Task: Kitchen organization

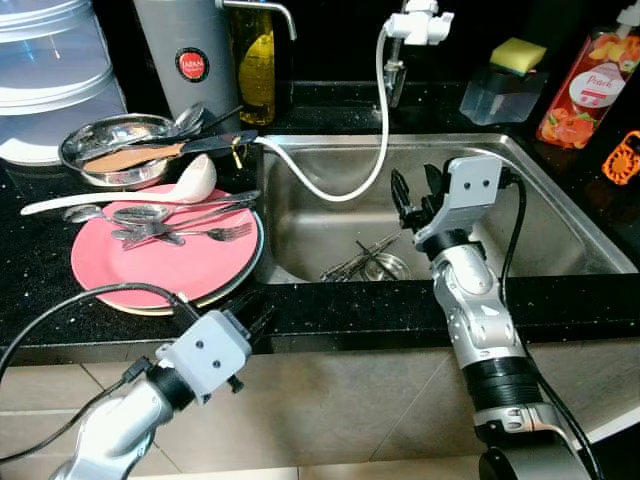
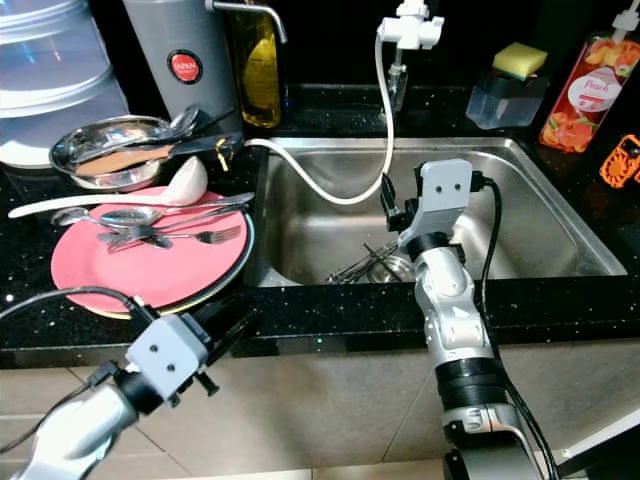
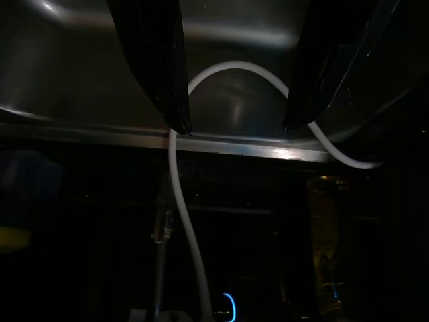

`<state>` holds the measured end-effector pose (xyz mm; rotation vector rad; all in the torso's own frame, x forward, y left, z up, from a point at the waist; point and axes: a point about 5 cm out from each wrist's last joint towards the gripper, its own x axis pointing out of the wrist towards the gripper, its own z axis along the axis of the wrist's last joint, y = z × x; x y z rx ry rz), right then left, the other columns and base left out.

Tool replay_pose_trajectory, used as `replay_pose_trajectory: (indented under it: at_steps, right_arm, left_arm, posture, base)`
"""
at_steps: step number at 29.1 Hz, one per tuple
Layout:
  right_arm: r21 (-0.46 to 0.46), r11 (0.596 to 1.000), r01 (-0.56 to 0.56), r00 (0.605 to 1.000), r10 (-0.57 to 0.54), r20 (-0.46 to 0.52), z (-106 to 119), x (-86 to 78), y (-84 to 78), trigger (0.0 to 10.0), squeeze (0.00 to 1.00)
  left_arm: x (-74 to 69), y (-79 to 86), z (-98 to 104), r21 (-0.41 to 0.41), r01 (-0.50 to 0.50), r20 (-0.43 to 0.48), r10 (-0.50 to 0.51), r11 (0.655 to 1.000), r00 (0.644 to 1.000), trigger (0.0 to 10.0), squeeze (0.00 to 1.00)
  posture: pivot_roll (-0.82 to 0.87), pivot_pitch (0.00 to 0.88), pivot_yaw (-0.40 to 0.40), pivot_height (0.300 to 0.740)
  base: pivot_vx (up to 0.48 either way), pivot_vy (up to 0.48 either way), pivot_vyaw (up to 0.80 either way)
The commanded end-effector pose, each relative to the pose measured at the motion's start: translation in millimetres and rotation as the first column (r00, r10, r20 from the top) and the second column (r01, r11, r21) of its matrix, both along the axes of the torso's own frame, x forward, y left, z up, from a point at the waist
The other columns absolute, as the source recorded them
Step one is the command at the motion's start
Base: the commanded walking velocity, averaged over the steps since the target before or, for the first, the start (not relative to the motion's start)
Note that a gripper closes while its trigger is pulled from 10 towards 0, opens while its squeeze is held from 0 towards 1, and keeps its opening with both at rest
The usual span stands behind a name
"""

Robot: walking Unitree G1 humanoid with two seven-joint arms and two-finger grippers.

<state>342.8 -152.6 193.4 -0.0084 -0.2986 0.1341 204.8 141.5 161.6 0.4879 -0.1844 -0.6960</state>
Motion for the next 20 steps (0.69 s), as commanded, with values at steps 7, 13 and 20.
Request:
replay_pose_trajectory:
  at_steps: [7, 13, 20]
  right_arm:
    - [0.011, 1.0, 0.012, 1.0, -0.012, -0.008, -3.4, 0.0, -2.0, 10.0, 0.0]
    - [0.013, 1.0, 0.004, 1.0, -0.004, -0.009, -3.6, 1.6, 1.5, 10.0, 0.0]
    - [0.012, 1.0, -0.003, 1.0, 0.003, -0.007, -3.1, 2.8, 3.4, 10.0, 0.0]
  left_arm:
    - [28.4, -0.4, 28.5, -0.116, -0.129, 0.107, 0.142, 0.985, 0.984, 10.0, 0.0]
    - [41.7, -15.6, 42.6, -0.181, -0.104, 0.144, 0.131, 0.978, 0.981, 10.0, 0.0]
    - [46.9, -36.3, 33.7, -0.22, -0.046, 0.052, 0.059, 0.974, 0.997, 10.0, 0.0]
  posture:
    - [0.23, 0.0, -0.061, 0.74]
    - [0.24, 0.0, -0.065, 0.74]
    - [0.24, 0.0, -0.066, 0.74]
  base:
    - [0.0, 0.0, 0.0]
    - [0.0, 0.0, 0.0]
    - [0.0, 0.0, 0.0]
